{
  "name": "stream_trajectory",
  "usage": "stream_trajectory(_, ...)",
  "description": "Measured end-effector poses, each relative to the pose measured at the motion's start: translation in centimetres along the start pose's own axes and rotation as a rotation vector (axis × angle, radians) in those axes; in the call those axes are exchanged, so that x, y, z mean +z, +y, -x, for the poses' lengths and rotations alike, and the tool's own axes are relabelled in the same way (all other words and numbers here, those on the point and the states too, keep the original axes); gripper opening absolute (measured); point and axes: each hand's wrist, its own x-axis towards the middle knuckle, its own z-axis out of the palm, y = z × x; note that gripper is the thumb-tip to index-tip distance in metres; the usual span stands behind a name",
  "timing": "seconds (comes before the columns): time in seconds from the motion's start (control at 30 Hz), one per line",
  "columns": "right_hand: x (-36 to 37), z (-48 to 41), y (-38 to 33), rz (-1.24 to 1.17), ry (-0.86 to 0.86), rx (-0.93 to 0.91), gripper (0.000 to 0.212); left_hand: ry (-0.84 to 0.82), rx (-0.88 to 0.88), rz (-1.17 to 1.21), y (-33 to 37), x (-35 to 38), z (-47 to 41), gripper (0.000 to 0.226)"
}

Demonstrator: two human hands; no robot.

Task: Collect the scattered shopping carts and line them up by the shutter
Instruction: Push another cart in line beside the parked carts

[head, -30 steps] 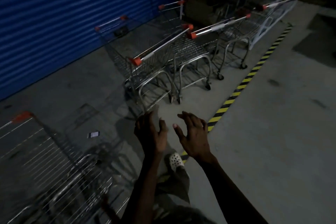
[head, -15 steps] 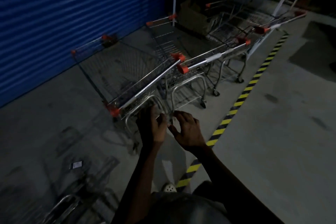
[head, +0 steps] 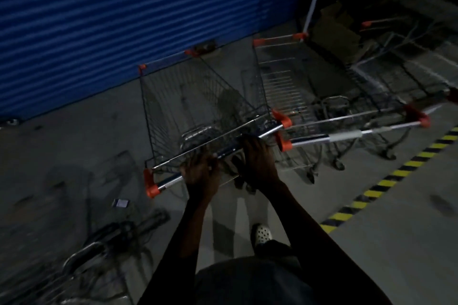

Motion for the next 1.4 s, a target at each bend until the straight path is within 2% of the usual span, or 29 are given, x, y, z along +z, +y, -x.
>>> stream_trajectory(0.07, 0.8, -2.6, 1.9, 0.061, -0.024, -0.118, 0.058, 0.063, 0.032, -0.158, -0.2, 0.6, 0.3, 0.028)
stream_trajectory(0.13, 1.8, -4.1, 3.6, 0.039, -0.027, -0.255, 0.053, 0.074, 0.059, -0.199, -0.4, 0.2, 0.4, 0.024)
stream_trajectory(0.23, 3.9, -5.1, 5.0, 0.039, -0.087, -0.381, 0.04, 0.047, 0.004, -0.237, -1.0, -0.2, -0.2, 0.032)
stream_trajectory(0.33, 6.0, -6.0, 5.3, 0.106, -0.153, -0.37, 0.044, 0.051, -0.002, -0.231, -1.6, -0.4, -0.9, 0.034)
stream_trajectory(0.47, 6.2, -8.5, 3.3, 0.062, -0.066, -0.376, 0.041, 0.063, -0.063, -0.223, -2.7, -0.5, -3.1, 0.035)
stream_trajectory(0.57, 5.7, -10.2, 1.6, 0.094, -0.181, -0.304, 0.052, 0.043, -0.098, -0.276, -3.3, -0.7, -5.0, 0.035)
stream_trajectory(0.67, 5.8, -11.9, 1.0, 0.104, -0.159, -0.344, 0.057, -0.076, -0.169, -0.29, -3.7, -1.2, -6.9, 0.048)
stream_trajectory(0.77, 5.7, -13.1, 0.3, 0.114, -0.183, -0.3, 0.072, -0.25, -0.215, -0.308, -3.6, -2.0, -8.1, 0.073)
stream_trajectory(0.8, 5.8, -13.4, 0.2, 0.093, -0.186, -0.286, 0.076, -0.282, -0.224, -0.312, -3.2, -2.3, -8.3, 0.074)
stream_trajectory(0.9, 6.3, -14.1, 0.3, 0.026, -0.199, -0.251, 0.084, -0.328, -0.218, -0.284, -2.7, -3.0, -8.3, 0.048)
stream_trajectory(0.97, 6.7, -13.9, 0.1, -0.007, -0.232, -0.248, 0.08, -0.353, -0.233, -0.259, -3.1, -3.6, -7.8, 0.044)
stream_trajectory(1.03, 6.8, -13.1, -0.6, -0.071, -0.226, -0.272, 0.073, -0.351, -0.223, -0.243, -3.9, -4.1, -7.2, 0.044)
stream_trajectory(1.13, 6.8, -11.5, -2.3, -0.026, -0.091, -0.308, 0.055, -0.308, -0.203, -0.259, -5.6, -4.7, -5.9, 0.047)
stream_trajectory(1.23, 7.2, -8.9, -4.6, 0.068, -0.019, -0.329, 0.059, -0.239, -0.197, -0.275, -7.6, -5.6, -4.0, 0.068)
stream_trajectory(1.4, 8.5, -4.2, -8.3, 0.108, -0.023, -0.296, 0.053, -0.093, -0.111, -0.314, -12.0, -7.3, -0.9, 0.046)
